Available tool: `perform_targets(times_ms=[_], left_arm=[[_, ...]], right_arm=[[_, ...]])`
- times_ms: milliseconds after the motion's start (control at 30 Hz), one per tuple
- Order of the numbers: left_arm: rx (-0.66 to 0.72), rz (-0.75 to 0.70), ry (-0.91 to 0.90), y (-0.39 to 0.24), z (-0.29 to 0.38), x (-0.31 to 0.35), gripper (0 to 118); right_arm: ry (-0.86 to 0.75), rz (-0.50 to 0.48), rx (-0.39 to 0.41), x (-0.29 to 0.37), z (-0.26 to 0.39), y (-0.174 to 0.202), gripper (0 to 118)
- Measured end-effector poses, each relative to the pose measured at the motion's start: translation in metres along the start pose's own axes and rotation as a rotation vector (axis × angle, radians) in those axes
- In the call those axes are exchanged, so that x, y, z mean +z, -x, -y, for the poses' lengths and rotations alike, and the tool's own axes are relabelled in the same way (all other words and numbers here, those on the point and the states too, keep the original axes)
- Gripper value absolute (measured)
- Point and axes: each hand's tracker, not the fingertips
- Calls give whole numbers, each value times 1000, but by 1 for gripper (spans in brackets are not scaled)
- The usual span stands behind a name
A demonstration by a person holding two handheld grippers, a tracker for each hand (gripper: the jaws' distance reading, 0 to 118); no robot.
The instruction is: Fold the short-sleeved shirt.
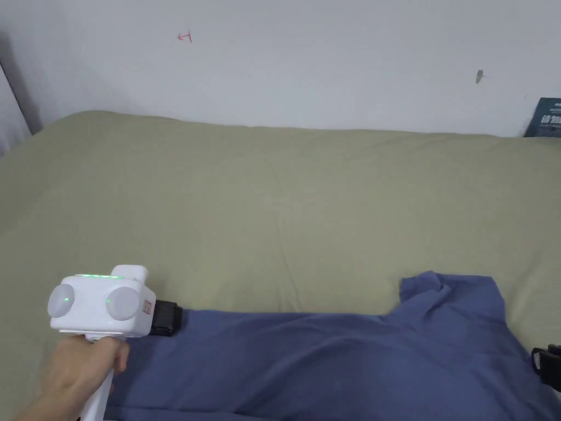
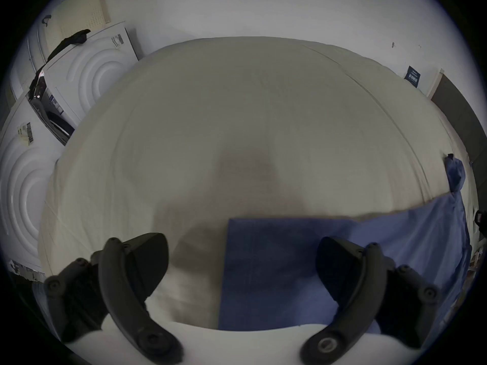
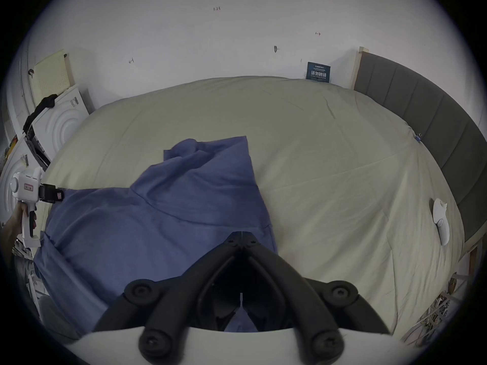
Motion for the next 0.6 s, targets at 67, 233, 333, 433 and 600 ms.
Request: perform_targets(times_ms=[67,233,333,433,600], left_arm=[[41,55,-29,1,1,10,94],[14,84,-90,-9,9,32,3],[3,77,-76,-12,9,30,3],[25,82,-66,-10,7,33,3],[9,84,-56,-10,7,35,3]], right_arm=[[25,5,8,-5,-4,-3,2],[56,34,13,-34,-19,-21,2],[93,31,-12,-52,-30,-27,24],[207,3,-17,-81,-37,-28,117],[241,71,11,-107,-37,-8,101]])
